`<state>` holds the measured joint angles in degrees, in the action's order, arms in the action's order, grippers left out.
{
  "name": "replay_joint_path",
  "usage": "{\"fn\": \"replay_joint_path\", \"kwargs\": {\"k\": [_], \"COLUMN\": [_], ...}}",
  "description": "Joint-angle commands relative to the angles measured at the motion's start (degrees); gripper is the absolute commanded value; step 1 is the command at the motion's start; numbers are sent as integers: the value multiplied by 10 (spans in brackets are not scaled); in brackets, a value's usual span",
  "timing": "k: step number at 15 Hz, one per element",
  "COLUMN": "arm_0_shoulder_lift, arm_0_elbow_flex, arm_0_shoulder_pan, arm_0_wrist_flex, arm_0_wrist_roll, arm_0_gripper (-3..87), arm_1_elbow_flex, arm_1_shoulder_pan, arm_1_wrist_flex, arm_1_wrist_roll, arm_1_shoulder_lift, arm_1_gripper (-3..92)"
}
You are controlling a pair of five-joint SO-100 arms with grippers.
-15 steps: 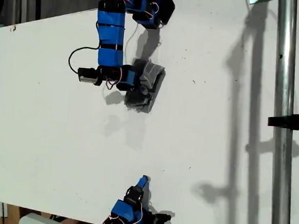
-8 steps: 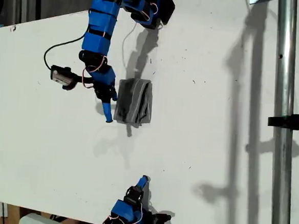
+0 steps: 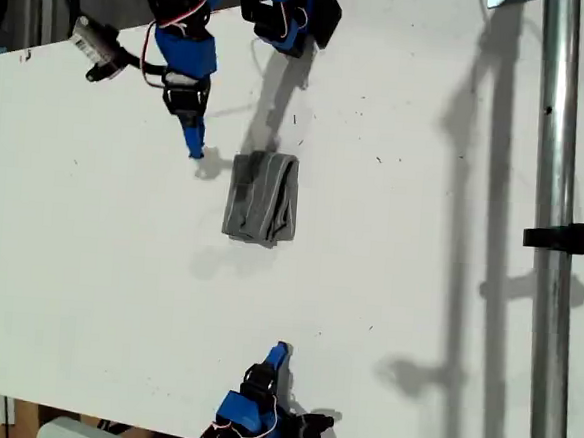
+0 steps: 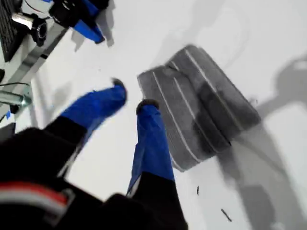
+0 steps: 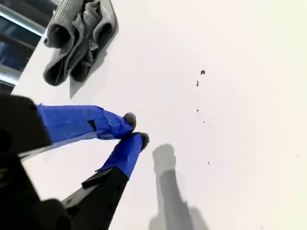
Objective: Grasp corners of a towel and fold twice.
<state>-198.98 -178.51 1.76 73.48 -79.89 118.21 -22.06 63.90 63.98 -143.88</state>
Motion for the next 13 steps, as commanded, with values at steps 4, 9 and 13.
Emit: {"fn": "replay_joint_path", "kwargs": {"k": [4,9,13], "arm_0_shoulder_lift": [-4,-4,-4], "arm_0_elbow_flex": [-5,-5,-5], "arm_0_shoulder_pan": [7,10,10], "arm_0_wrist_flex": [-1,1,1], "arm_0_wrist_roll": [273,265,265], "arm_0_gripper": [21,19,19], "arm_1_elbow_flex": [389,472,473], "arm_1_shoulder_pan": [54,85,74], "arm_1_wrist_flex": [187,199,198], "arm_1_wrist_roll": [227,229,214], "arm_1_shoulder_lift": [-442,-446,-446], "arm_1_gripper": [-2,83,83]}}
